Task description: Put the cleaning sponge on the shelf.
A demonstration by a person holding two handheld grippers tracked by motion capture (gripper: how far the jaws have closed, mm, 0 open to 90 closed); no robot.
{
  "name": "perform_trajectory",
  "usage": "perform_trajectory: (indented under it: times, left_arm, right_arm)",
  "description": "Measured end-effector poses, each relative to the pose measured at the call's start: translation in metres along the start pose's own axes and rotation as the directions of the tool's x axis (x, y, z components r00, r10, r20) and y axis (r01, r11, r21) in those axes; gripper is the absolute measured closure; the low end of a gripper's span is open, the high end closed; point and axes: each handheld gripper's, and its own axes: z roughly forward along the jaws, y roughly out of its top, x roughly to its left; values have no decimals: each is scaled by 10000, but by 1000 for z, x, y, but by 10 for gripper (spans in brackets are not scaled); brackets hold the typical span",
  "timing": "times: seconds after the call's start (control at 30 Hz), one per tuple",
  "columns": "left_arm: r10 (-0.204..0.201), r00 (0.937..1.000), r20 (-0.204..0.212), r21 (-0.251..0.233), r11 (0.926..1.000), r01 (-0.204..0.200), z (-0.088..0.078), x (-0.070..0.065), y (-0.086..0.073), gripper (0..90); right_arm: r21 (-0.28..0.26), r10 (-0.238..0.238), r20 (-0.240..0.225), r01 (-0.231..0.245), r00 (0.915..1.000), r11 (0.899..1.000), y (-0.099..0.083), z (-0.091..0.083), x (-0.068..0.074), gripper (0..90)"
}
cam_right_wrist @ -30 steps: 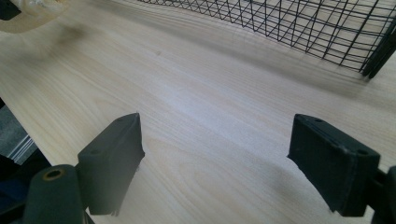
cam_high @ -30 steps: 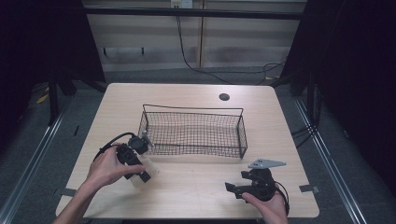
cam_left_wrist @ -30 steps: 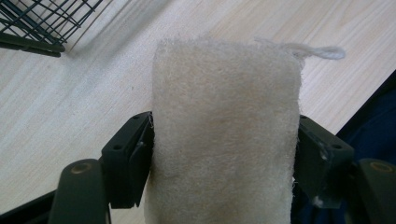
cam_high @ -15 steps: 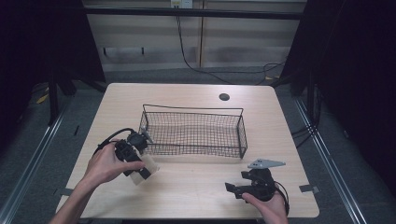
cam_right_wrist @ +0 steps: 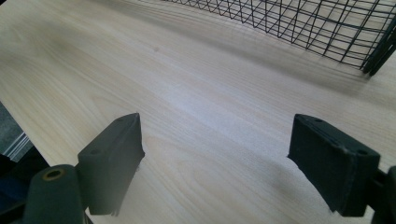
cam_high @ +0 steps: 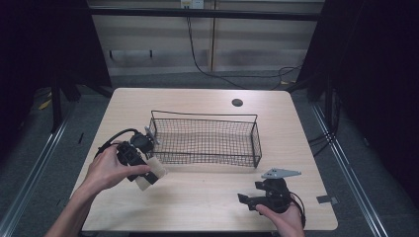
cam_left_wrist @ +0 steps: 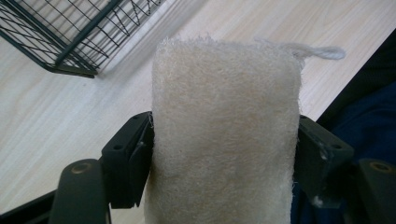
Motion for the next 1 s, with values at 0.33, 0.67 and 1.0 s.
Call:
perform_trajectory:
  times: [0.33, 0.67, 1.0]
  left_arm:
    - [-20, 9996, 296, -240, 9997, 27, -10, 1, 10, 289]
    - [-114, 9989, 460, -670, 9976, 144, -28, 5, 19, 289]
    - [-365, 9992, 190, -865, 9955, 380, -41, 1, 29, 288]
  right_arm:
    - [-21, -49, 12, 49, 10000, 10000, 0, 1, 0, 171]
    - [-63, -12, -8, 12, 10000, 10000, 0, 0, 0, 171]
    - [-101, 9, 16, -9, 10000, 9999, 0, -1, 0, 171]
